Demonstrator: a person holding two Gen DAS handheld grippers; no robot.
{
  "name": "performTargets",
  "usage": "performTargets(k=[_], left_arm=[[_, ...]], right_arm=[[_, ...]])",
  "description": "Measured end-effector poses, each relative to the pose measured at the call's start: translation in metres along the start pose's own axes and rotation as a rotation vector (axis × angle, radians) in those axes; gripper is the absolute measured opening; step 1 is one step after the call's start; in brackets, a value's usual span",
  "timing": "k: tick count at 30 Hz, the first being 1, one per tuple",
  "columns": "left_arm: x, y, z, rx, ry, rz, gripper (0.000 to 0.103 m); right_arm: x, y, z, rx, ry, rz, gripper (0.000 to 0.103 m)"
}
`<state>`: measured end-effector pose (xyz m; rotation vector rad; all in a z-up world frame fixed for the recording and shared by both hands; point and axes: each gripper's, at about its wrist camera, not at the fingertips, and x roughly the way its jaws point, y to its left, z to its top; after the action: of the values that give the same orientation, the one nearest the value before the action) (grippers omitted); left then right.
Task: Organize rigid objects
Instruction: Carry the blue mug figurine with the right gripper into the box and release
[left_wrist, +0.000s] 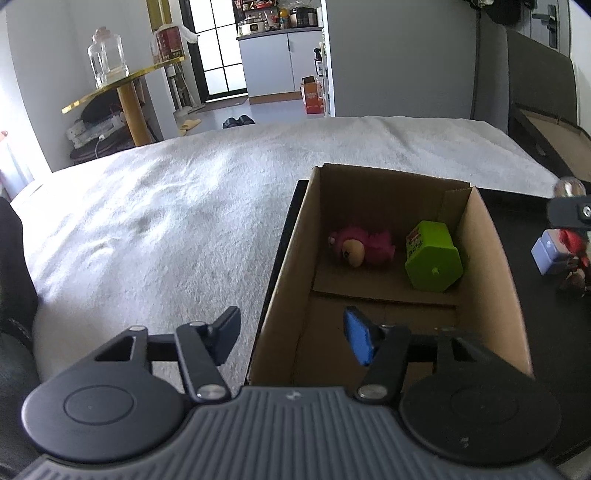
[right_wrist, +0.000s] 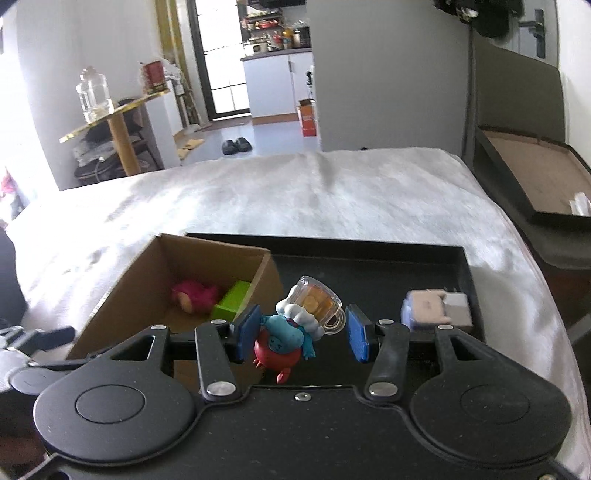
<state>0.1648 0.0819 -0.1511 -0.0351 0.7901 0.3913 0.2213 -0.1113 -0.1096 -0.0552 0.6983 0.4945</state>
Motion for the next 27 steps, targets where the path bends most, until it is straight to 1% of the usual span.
performTargets(k=[1, 3, 6, 9, 12, 15, 20, 27], left_arm=[[0.0, 0.001, 0.0, -0.008, 0.0, -0.006, 0.058], [-0.001, 0.003, -0.001, -0.019, 0.0, -0.014, 0.051], [0.001, 0.002, -0.003, -0.002, -0.002, -0.001, 0.043], [0.003, 0.007, -0.004, -0.038, 0.017, -0.028, 0.036], [0.002, 0.01, -0.004, -0.057, 0.012, -0.025, 0.029], [0.003, 0.013, -0.004, -0.08, 0.012, -0.028, 0.024], [0.003, 0.019, -0.004, -0.1, 0.016, -0.043, 0.021], [0.005, 0.024, -0.002, -0.136, 0.028, -0.064, 0.021]], right_arm=[[0.0, 0.004, 0.002, -0.005, -0.005, 0.006, 0.049], [0.0, 0.011, 0.004, -0.015, -0.014, 0.017, 0.049], [0.002, 0.02, 0.006, -0.027, -0.017, 0.033, 0.049], [0.007, 0.03, 0.006, -0.034, -0.009, 0.043, 0.049], [0.014, 0.041, 0.007, -0.046, 0.0, 0.059, 0.049], [0.021, 0.053, 0.005, -0.073, 0.017, 0.068, 0.049], [0.032, 0.066, 0.0, -0.093, 0.051, 0.069, 0.049], [0.043, 0.075, -0.003, -0.105, 0.079, 0.055, 0.05]])
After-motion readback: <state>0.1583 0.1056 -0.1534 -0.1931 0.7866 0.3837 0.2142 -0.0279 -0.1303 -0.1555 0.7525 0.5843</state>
